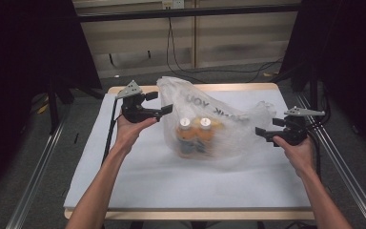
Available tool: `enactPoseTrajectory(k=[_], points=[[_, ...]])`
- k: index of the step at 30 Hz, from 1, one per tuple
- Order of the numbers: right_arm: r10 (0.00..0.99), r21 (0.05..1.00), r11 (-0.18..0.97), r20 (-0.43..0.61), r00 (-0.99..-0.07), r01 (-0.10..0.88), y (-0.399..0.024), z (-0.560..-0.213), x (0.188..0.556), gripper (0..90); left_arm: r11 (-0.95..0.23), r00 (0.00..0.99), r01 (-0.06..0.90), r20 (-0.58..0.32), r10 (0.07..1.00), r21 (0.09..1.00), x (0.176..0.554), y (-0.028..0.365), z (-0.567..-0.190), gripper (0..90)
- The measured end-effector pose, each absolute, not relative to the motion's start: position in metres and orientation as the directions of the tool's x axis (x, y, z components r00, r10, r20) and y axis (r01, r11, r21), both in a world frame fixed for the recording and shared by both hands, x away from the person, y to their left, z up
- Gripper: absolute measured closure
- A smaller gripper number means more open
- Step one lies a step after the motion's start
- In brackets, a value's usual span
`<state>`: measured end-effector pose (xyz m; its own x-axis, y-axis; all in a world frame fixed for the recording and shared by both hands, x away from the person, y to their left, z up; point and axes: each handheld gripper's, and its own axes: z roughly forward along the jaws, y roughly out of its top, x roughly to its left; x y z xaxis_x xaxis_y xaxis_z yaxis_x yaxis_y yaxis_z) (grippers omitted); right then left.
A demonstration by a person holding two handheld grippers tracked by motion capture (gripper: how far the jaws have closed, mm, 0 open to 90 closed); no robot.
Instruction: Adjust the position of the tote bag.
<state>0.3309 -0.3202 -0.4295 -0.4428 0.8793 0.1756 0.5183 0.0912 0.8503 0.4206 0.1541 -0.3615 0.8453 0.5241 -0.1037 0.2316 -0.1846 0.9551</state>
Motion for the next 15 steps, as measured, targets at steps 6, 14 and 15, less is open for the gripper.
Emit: enactPoseTrajectory(k=[6, 14, 15], points=[[0.857, 0.838, 0.108, 0.194, -0.478, 0.534, -0.311, -0.438, 0.339, 13.9, -0.213, 0.870, 0.246, -0.119, 0.478, 0.946, 0.423, 0.145, -0.371, 28.0], [0.825, 0.841, 0.112, 0.218, -0.521, 0.530, -0.299, -0.438, 0.350, 36.1, -0.239, 0.892, 0.248, -0.125, 0.434, 0.939, 0.420, 0.145, -0.368, 80.5], [0.822, 0.841, 0.117, 0.217, -0.526, 0.529, -0.296, -0.438, 0.352, 39.2, -0.238, 0.897, 0.244, -0.126, 0.423, 0.940, 0.419, 0.146, -0.368, 84.6]])
